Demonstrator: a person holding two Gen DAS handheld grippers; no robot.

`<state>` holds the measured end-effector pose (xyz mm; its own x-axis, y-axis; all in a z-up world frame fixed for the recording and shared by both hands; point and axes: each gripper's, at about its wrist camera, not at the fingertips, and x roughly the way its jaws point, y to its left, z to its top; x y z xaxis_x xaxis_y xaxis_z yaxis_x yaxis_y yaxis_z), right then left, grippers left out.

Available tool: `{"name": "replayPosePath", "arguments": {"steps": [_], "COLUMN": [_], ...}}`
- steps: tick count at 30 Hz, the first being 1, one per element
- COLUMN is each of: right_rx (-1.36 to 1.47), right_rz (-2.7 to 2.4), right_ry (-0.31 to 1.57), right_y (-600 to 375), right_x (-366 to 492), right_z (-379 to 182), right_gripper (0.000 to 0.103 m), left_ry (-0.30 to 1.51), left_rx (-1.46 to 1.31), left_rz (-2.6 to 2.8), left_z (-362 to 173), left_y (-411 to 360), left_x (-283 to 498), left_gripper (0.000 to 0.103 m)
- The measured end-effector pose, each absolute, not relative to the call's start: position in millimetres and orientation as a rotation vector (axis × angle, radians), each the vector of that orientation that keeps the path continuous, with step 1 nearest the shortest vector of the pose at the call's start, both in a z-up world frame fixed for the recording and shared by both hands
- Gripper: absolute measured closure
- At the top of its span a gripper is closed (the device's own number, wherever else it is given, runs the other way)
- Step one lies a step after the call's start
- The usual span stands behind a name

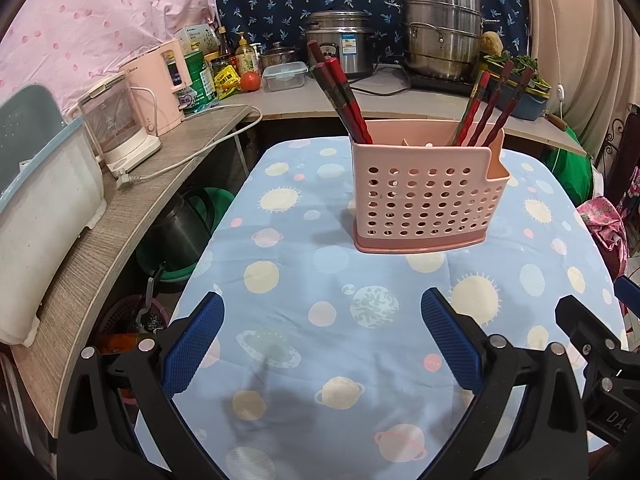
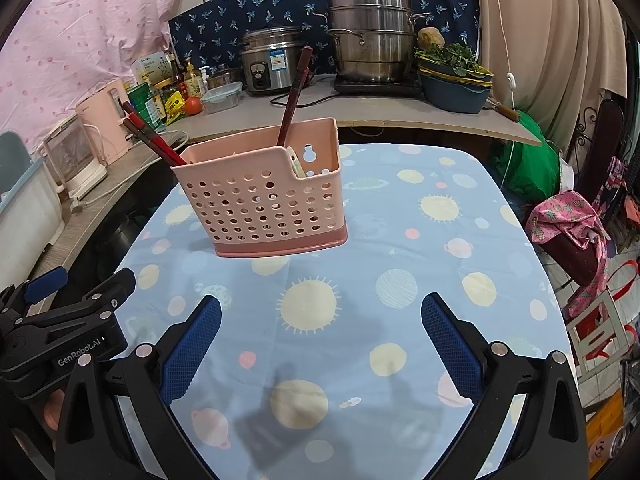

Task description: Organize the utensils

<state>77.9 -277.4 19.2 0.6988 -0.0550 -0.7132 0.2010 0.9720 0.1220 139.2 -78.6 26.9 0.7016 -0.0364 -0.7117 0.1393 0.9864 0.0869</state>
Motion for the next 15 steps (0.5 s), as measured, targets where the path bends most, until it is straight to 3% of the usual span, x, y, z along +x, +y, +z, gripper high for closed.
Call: {"name": "replayPosePath", "arguments": {"steps": [15], "right_rx": [0.197], "right_rz": [-0.143], "right_ry": [0.787], "right_y": [-278.9], "right_x": [78.6], "right_z": [18.3], "right_gripper": [0.006], "left_ry": [0.781], "left_rx": [0.147], "left_rz": [-0.096], "left_z": [28.6], "left_y": [-78.4], "left_x": [142.5], "left_gripper": [0.008]}}
